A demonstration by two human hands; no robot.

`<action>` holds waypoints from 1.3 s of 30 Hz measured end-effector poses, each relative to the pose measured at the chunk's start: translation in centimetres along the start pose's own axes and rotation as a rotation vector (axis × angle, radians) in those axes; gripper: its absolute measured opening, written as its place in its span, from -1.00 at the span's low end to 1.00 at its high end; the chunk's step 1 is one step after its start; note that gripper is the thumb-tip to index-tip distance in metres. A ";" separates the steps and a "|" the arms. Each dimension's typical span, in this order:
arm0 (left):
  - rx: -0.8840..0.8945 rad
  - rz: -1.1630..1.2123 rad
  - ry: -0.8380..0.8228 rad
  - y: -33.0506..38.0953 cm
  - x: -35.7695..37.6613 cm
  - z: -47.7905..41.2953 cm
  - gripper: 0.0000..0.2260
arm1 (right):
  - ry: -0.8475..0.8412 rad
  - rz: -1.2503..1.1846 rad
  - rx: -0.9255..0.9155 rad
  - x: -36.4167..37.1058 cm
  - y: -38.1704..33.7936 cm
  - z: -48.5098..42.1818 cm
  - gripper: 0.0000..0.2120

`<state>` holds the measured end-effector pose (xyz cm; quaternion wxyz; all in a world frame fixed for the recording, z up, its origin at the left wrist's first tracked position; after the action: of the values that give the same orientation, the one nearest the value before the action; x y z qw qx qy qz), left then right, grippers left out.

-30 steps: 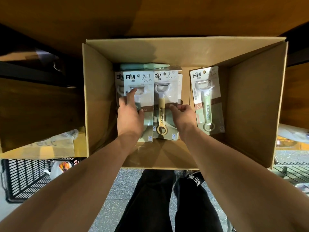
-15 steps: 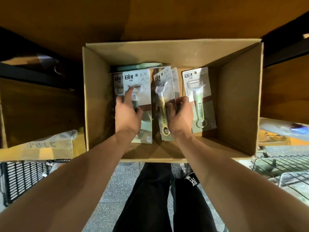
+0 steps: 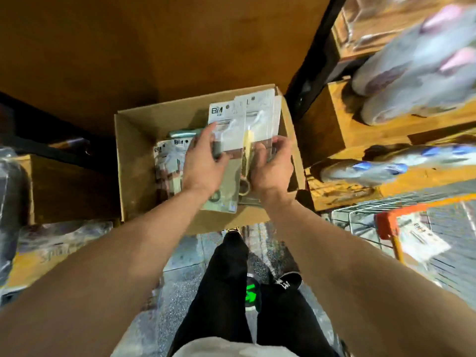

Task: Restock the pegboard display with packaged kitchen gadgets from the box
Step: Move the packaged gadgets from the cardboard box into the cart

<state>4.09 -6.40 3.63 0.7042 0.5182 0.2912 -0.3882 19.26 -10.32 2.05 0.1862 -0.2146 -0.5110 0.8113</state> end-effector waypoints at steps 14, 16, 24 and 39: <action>0.659 -0.045 -0.091 29.9 9.6 19.1 -0.41 | 0.581 -0.331 -0.096 -35.1 -3.3 7.3 -0.60; 0.756 -0.086 -0.147 32.8 13.4 22.2 -0.42 | 0.682 -0.349 -0.056 -39.9 -1.1 8.8 -0.62; 0.980 -0.366 -0.548 33.6 31.7 35.5 -0.48 | 0.944 -0.454 0.263 -53.1 15.9 16.7 -0.64; 1.031 -0.595 -0.803 28.9 40.7 40.6 -0.64 | 0.938 -0.170 0.745 -55.6 27.4 23.0 -0.56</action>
<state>50.50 -50.52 -2.96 0.2868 0.5008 -0.0819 -0.8126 51.27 -67.75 -5.22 0.5184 -0.4282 -0.0715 0.7368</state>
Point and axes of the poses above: each hand's wrist, its own z-axis away from the middle knuckle, its own x-axis out of the palm, y = z × x, the point moved 3 cm from there along -z, towards the middle knuckle, and after that the axes turned 14 degrees about -z, right-handed, at the moved point
